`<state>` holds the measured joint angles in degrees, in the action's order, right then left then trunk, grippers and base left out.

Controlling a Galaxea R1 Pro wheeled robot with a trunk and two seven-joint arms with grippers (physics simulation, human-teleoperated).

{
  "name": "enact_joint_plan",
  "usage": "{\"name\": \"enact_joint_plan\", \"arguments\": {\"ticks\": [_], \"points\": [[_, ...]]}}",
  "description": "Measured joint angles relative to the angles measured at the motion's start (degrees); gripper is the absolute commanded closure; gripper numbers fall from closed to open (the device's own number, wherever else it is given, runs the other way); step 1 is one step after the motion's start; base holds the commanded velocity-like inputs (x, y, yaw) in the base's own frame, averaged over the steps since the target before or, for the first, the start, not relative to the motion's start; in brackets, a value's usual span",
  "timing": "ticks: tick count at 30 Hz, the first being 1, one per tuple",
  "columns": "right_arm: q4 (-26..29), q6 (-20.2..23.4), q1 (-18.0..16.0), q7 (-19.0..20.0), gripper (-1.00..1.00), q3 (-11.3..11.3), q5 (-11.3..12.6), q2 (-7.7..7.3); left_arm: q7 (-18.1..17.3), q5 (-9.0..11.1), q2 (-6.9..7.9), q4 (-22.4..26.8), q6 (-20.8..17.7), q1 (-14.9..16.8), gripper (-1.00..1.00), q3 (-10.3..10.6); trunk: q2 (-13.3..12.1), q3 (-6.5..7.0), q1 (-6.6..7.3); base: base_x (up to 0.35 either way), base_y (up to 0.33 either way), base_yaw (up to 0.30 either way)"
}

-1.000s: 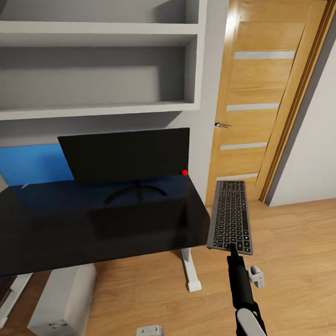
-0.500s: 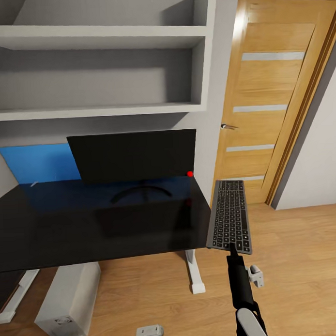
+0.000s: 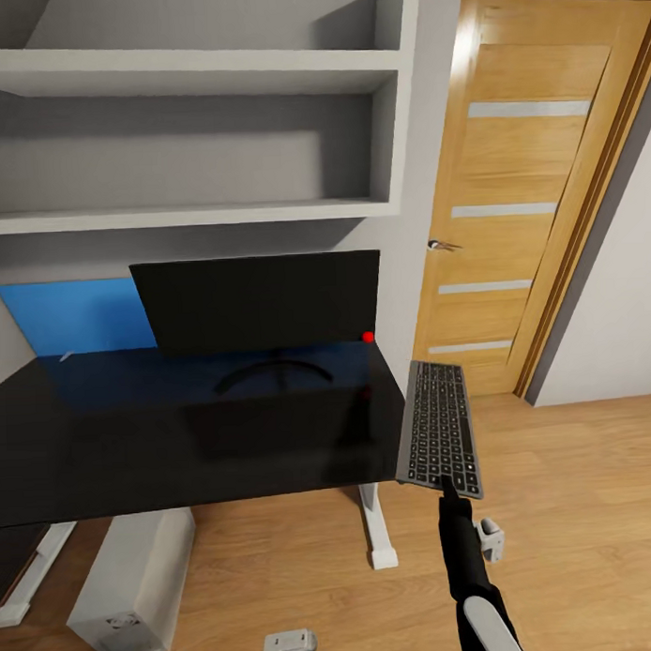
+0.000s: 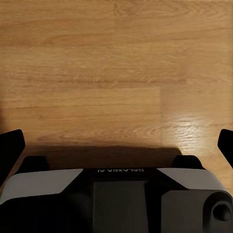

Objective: In the bedroom, organize the workspace by keeping the computer under the desk, ensuring the monitor is on the desk, placing the keyboard on the desk next to the monitor, placing the mouse on the desk next to the keyboard, moving the folder from the swivel chair onto the desk next to the mouse, stacking the notebook on top of the folder with the pen on top of the notebook, and positioning the swivel chair next to the desk.

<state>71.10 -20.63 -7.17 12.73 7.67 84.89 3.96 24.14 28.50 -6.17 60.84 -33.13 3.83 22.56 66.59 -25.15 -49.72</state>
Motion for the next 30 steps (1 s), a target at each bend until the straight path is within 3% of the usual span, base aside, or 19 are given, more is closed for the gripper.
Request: {"name": "enact_joint_plan", "arguments": {"ticks": [5,10,11,12,23,30], "points": [[-0.1,0.1,0.0,0.0,1.00,0.8,0.3,0.42,0.0,0.0,0.00,0.0,0.0,0.0,-1.00,0.0,0.0,0.00,0.00,0.000,0.000,0.000],[-0.2,0.0,0.0,0.1,1.00,3.8,0.3,0.83,0.0,0.1,0.00,0.0,0.0,0.0,-1.00,0.0,0.0,0.00,0.00,0.000,0.000,0.000],[-1.1,-0.2,0.0,0.1,1.00,5.7,0.7,1.02,0.0,0.1,0.00,0.0,0.0,0.0,-1.00,0.0,0.0,-0.01,0.00,0.000,0.000,0.000],[-1.2,-0.3,0.0,0.1,1.00,6.1,0.2,1.16,0.0,0.1,0.00,0.0,0.0,0.0,-1.00,0.0,0.0,0.00,0.00,0.000,0.000,0.000],[-2.6,-2.4,0.0,1.5,1.00,6.2,0.1,3.17,-0.1,0.1,0.00,0.0,0.0,0.0,-1.00,0.0,0.0,0.00,0.00,0.000,0.000,0.000],[-2.8,-3.7,0.0,2.2,1.00,6.0,0.2,3.40,-0.1,0.1,0.00,0.0,0.0,0.0,-1.00,0.0,0.0,0.00,0.00,0.000,0.000,0.000]]}}
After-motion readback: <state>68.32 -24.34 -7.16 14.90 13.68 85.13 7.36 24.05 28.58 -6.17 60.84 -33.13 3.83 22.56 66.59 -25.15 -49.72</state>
